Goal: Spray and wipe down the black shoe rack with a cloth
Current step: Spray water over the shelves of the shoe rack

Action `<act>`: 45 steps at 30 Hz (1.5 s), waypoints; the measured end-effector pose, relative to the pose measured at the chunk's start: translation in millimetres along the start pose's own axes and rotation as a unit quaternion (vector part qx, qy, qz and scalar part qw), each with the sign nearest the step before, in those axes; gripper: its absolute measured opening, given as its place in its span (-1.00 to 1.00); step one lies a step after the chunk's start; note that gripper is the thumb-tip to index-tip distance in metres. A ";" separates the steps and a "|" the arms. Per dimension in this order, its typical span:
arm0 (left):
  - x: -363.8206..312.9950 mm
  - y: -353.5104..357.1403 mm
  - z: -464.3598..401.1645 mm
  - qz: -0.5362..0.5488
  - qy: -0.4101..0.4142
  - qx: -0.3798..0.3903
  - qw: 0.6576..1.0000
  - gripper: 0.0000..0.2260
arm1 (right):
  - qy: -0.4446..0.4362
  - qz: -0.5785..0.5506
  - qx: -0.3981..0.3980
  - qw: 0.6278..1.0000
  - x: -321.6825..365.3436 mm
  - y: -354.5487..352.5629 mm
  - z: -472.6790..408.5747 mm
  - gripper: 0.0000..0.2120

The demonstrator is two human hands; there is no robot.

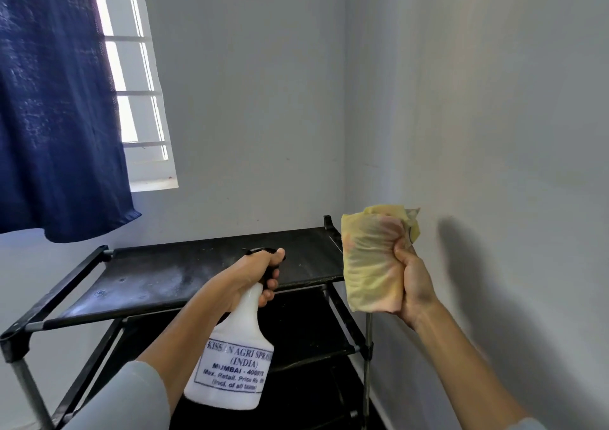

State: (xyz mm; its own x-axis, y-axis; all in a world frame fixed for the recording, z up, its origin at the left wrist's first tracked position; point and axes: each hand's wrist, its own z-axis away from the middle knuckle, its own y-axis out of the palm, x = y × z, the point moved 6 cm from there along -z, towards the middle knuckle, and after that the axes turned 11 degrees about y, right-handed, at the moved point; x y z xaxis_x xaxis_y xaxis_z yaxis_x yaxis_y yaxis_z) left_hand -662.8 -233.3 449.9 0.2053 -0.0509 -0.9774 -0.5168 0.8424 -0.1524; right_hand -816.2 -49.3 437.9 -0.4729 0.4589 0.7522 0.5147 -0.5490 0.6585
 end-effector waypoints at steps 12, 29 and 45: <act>59.7 -93.2 76.6 -0.006 0.086 -0.063 0.994 -0.95 | 0.102 0.027 0.082 0.991 -89.8 67.2 0.4 -0.62; 222.2 -214.9 130.7 -0.003 -0.076 -0.347 0.935 -0.66 | 0.296 0.183 0.071 0.935 -257.0 43.4 2.6 -0.53; 209.8 -199.1 89.2 -0.070 -0.142 -0.303 0.940 -0.81 | 0.248 0.129 0.000 0.960 -223.6 13.6 -17.7 -0.62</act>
State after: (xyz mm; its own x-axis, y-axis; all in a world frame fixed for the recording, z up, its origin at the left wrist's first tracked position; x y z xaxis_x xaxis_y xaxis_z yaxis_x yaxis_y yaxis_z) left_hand -442.7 -363.9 288.3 0.4768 0.0791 -0.8755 -0.8282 0.3743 -0.4172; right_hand -716.1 -171.8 278.2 -0.6126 -0.0822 0.7861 0.6600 -0.6003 0.4516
